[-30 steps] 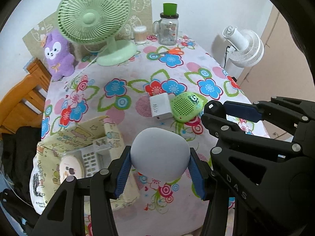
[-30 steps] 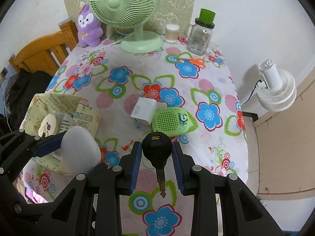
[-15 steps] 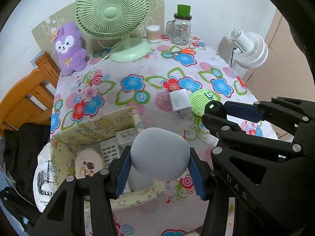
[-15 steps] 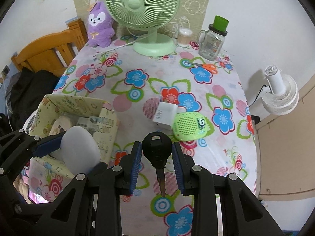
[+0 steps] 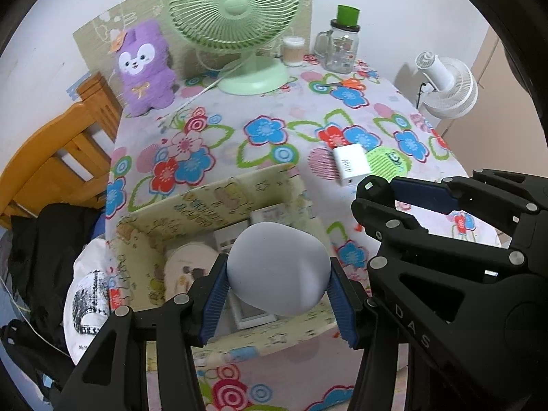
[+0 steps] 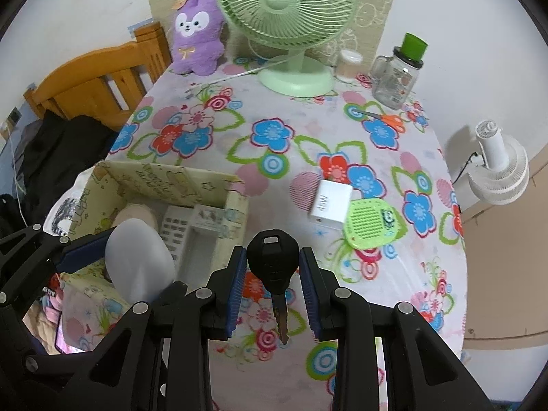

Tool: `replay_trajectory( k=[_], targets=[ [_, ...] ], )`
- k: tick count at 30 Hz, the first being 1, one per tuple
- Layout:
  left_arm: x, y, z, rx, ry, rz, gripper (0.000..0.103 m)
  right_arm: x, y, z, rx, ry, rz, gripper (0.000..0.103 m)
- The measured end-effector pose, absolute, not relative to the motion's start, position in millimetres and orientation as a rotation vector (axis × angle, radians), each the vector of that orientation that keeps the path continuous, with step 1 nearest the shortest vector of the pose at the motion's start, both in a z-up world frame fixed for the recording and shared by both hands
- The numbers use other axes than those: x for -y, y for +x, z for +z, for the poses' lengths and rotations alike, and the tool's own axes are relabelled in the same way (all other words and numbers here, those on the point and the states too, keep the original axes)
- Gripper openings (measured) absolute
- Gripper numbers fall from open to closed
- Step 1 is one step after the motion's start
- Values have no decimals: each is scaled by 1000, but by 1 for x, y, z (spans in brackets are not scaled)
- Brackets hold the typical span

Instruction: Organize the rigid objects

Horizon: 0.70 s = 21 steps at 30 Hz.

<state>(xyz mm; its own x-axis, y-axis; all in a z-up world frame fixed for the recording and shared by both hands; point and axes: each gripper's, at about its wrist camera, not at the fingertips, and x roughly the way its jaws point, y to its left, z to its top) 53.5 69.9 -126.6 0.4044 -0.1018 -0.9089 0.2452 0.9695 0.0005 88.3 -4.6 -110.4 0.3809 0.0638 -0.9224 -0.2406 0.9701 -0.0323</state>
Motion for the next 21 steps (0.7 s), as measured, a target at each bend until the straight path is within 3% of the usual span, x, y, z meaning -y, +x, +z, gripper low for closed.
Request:
replay_trajectory(
  k=[21],
  targets=[
    [-136, 65, -158, -1213, 116, -195, 57, -62, 103, -144, -1241, -201, 248, 35]
  ],
)
